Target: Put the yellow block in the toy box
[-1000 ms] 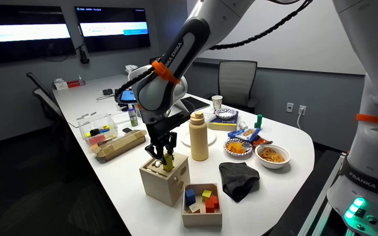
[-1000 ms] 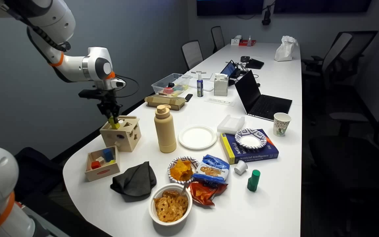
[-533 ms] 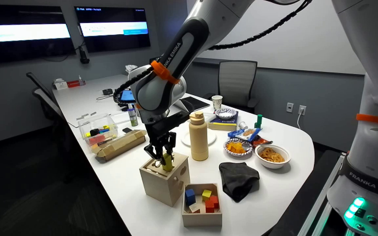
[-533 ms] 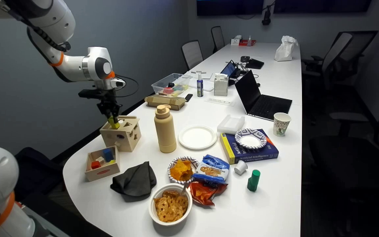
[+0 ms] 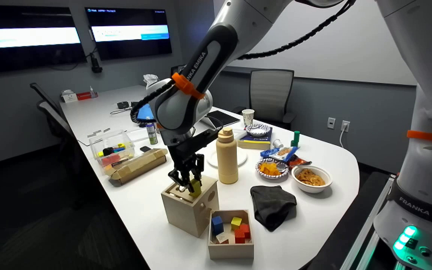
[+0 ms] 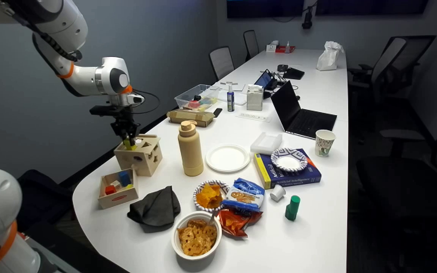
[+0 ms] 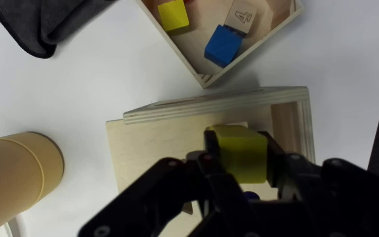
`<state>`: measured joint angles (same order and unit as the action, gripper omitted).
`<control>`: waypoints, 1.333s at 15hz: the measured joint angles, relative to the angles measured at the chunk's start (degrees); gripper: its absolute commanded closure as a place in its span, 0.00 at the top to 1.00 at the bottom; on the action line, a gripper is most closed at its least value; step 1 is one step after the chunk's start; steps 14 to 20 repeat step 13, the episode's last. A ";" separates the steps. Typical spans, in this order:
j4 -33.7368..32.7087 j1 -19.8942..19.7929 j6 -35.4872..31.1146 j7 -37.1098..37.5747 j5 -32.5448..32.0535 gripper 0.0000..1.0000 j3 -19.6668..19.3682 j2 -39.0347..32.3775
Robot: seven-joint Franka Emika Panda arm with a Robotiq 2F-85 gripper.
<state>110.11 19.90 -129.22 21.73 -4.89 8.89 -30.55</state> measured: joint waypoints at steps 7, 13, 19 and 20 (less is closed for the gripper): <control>-0.87 0.32 0.31 -0.73 -0.23 0.88 -0.07 -1.35; -1.07 0.41 0.29 -0.81 -0.24 1.00 -0.20 -1.35; -1.07 0.41 0.29 -0.81 -0.24 1.00 -0.20 -1.35; -1.07 0.41 0.29 -0.81 -0.24 1.00 -0.20 -1.35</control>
